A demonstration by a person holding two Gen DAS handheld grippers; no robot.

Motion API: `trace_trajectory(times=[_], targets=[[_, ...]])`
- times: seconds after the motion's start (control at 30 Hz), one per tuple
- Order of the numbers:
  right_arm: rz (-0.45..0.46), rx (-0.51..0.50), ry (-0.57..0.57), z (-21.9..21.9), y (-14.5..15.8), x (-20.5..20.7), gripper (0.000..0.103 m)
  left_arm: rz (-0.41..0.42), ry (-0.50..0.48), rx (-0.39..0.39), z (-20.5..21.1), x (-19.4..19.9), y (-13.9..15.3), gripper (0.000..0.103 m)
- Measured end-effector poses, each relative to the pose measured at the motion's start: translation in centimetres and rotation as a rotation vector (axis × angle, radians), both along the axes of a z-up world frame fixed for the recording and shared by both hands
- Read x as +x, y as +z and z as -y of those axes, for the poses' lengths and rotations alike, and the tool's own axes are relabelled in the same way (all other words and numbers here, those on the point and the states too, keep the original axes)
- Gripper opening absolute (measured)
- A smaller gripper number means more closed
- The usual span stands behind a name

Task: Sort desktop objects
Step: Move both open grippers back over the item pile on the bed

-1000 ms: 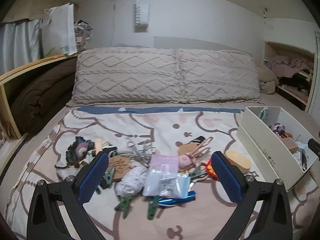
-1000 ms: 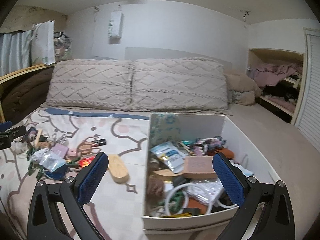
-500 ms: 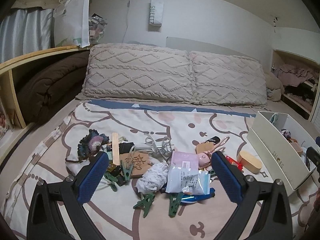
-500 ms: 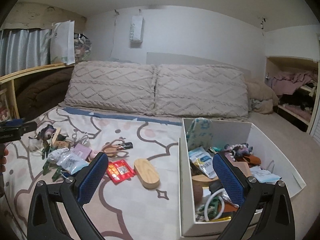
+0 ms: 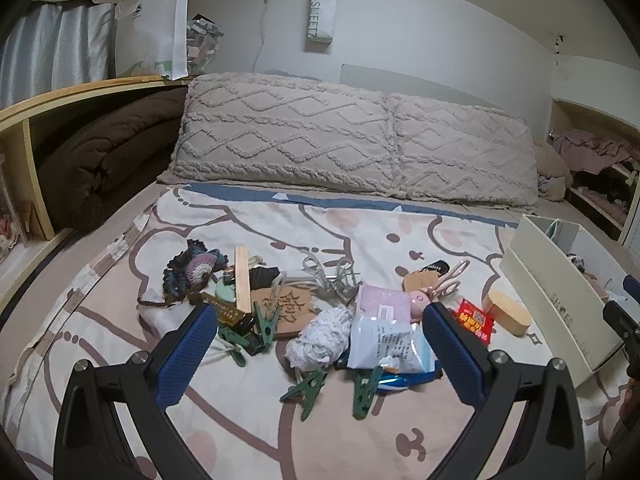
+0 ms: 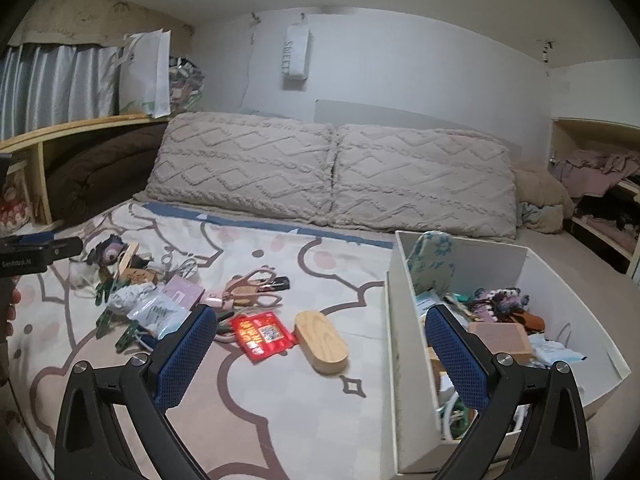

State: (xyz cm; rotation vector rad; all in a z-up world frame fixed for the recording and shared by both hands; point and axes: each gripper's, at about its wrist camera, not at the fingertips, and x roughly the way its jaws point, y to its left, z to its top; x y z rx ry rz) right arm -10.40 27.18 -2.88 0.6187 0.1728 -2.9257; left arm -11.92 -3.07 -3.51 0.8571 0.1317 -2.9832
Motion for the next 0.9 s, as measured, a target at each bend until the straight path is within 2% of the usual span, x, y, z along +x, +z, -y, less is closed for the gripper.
trace_trajectory(times=[0.27, 0.9], targets=[[0.062, 0.003, 0.058, 1.7, -2.0, -0.9, 0.103, 0.062, 0.022, -0.070, 0.0, 0.0, -1.8, 0.103], [0.237, 0.082, 0.130, 4.5, -6.9, -2.8, 0.103, 0.230, -0.045, -0.092, 0.8, -1.4, -6.5, 0.103]])
